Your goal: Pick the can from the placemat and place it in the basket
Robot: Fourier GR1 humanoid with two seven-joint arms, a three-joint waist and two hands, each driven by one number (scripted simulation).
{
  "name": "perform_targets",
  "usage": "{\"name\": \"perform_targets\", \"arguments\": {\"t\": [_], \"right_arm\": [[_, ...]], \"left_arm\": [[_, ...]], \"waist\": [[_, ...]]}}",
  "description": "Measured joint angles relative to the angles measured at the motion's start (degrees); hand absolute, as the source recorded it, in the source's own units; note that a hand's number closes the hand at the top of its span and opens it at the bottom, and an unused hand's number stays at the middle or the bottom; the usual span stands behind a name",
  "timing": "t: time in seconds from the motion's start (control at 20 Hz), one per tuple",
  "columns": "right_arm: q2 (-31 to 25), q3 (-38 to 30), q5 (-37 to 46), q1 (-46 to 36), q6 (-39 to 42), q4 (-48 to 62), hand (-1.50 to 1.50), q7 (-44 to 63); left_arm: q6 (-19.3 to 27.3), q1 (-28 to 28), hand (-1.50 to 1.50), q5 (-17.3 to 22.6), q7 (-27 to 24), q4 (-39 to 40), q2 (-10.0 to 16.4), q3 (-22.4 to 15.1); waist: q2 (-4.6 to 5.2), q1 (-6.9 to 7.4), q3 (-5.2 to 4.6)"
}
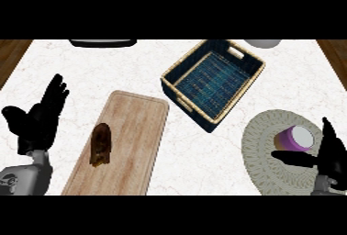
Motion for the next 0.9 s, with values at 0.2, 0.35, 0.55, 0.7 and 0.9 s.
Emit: {"name": "perform_targets", "arguments": {"t": [0.2,0.35,0.55,0.7,0.9], "right_arm": [[0.57,-0.36,0.28,-1.04,-0.4,2.84,-1.5,-1.12],[0.79,-0.1,0.33,-0.47,0.67,2.62,-1.5,-1.02],[1.18,0.51,-0.83,-1.38,1.9,5.38,1.5,-3.25],[-0.03,1.35,-1.16,-1.65,4.32,6.89,1.5,-5.3],[-0.15,0.46,-2.63,-1.7,3.3,9.59,1.5,-10.34]], "left_arm": [[-0.72,-1.54,0.0,-0.42,-0.43,1.7,-0.4,1.14],[-0.84,-1.4,0.0,-0.92,-0.07,1.32,-0.88,1.38],[-1.49,-1.89,0.0,-0.8,0.04,2.01,-0.69,2.1],[-0.93,-2.43,0.0,-1.62,-0.69,2.84,-1.29,1.9],[-1.37,-1.7,0.0,-1.47,0.13,1.53,-1.26,2.22]], "waist": [[0.01,-0.03,0.0],[-0.01,-0.06,-0.01],[-0.05,-0.04,-0.09],[-0.17,-0.09,-0.28],[-0.52,-0.16,-0.84]]}}
